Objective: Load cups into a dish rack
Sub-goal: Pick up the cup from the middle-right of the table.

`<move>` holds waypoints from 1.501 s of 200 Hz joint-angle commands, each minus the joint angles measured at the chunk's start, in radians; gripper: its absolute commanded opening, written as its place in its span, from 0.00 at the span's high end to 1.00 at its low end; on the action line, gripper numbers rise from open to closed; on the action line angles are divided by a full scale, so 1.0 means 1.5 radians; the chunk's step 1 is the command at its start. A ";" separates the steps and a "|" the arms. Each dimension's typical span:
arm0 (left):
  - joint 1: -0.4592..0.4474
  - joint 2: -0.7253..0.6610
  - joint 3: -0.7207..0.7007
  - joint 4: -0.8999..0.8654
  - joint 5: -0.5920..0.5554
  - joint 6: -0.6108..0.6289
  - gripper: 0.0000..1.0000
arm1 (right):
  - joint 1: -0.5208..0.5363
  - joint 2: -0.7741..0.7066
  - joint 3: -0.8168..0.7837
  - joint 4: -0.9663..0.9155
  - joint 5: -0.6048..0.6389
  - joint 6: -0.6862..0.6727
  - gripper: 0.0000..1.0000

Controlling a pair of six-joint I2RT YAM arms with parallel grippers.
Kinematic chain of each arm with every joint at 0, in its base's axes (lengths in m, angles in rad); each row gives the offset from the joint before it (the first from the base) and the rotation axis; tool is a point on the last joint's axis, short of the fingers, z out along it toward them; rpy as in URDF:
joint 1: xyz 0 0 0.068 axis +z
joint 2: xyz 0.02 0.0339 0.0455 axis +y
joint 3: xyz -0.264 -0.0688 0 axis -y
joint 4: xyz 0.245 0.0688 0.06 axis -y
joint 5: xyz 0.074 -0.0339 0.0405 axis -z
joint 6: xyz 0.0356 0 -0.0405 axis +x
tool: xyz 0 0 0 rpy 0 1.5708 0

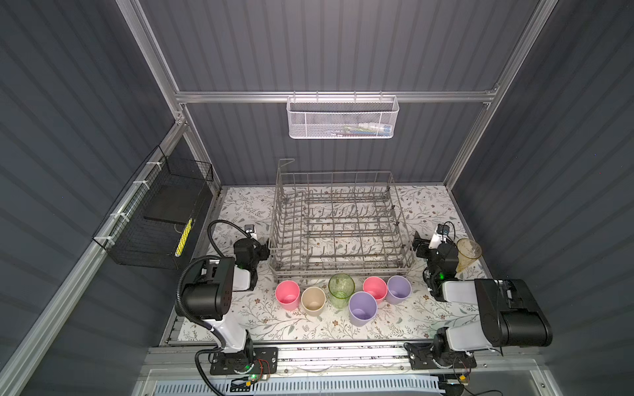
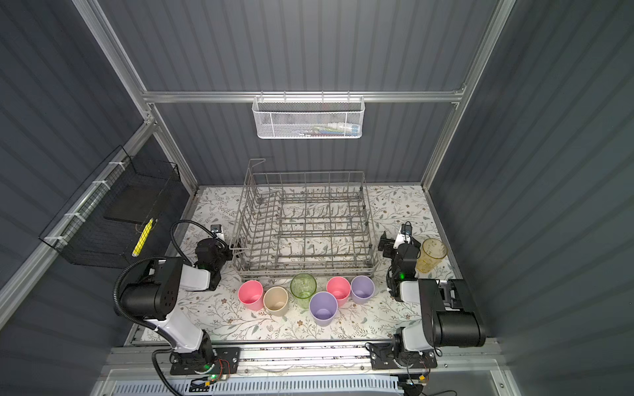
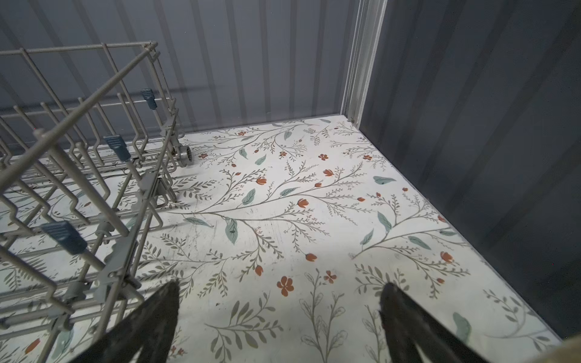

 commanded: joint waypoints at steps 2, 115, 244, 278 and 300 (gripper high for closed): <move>-0.003 0.006 0.007 0.011 -0.004 -0.009 0.00 | 0.003 0.007 0.009 0.001 0.009 0.004 0.01; -0.004 0.006 0.006 0.011 -0.005 -0.009 0.00 | 0.003 0.007 0.010 0.001 0.009 0.004 0.01; -0.003 0.006 0.008 0.010 -0.004 -0.007 0.00 | 0.003 0.007 0.012 -0.003 0.007 0.003 0.01; -0.003 -0.019 0.026 -0.036 0.004 -0.005 0.00 | 0.003 0.005 0.008 0.005 0.005 0.001 0.01; -0.003 -0.062 0.062 -0.140 -0.005 -0.009 0.00 | 0.006 -0.023 0.007 -0.016 0.015 0.003 0.01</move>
